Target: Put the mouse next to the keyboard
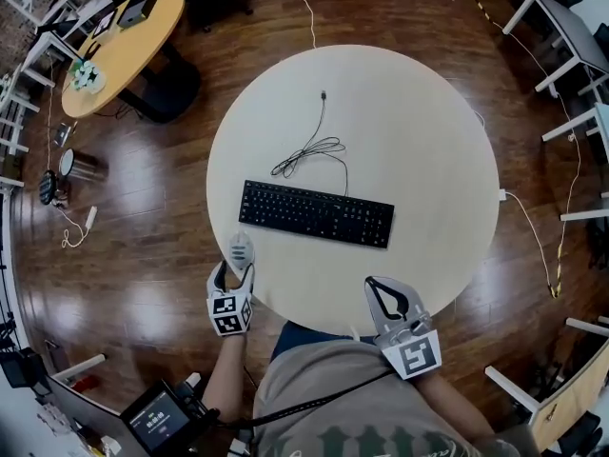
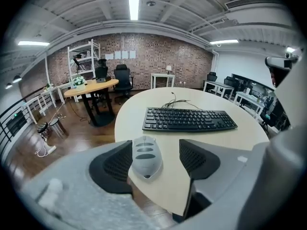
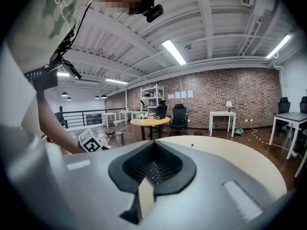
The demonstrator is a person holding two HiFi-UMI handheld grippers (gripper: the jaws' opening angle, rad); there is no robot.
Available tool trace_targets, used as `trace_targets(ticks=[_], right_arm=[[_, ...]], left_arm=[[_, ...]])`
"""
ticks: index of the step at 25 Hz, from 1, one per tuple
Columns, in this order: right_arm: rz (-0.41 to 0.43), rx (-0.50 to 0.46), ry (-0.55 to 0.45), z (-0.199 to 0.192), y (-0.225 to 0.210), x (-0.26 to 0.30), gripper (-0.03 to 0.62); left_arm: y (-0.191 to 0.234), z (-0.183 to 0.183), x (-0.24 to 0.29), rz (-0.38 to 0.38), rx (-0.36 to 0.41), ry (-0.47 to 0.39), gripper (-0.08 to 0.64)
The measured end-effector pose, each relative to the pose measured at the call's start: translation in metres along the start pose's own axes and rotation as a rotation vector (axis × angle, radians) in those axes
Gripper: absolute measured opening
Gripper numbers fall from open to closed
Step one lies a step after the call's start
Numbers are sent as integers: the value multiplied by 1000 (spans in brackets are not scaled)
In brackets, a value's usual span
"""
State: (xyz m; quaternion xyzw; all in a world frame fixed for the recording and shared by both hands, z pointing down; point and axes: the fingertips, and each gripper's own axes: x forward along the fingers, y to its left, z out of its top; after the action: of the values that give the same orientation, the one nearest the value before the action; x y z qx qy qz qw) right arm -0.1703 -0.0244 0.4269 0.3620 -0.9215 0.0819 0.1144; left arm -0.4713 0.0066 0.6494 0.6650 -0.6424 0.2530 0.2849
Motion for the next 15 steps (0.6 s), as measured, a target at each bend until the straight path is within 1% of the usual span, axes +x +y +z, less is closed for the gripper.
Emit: trace_targets(ticks=[4, 7, 9, 12, 15], right_arm=[[-19, -14, -3, 0, 5, -4, 5], [-26, -37, -15, 1, 8, -3, 5], [-43, -25, -9, 0, 7, -3, 5], [-68, -5, 13, -1, 3, -3, 5], [-74, -14, 20, -2, 3, 3, 5]], left_arm=[[2, -13, 10, -20, -4, 43, 319], [11, -18, 17, -13, -21, 54, 319], [17, -16, 20, -8, -27, 59, 319], [17, -15, 29, -23, -21, 77, 319], [17, -19, 42, -40, -24, 88, 319]])
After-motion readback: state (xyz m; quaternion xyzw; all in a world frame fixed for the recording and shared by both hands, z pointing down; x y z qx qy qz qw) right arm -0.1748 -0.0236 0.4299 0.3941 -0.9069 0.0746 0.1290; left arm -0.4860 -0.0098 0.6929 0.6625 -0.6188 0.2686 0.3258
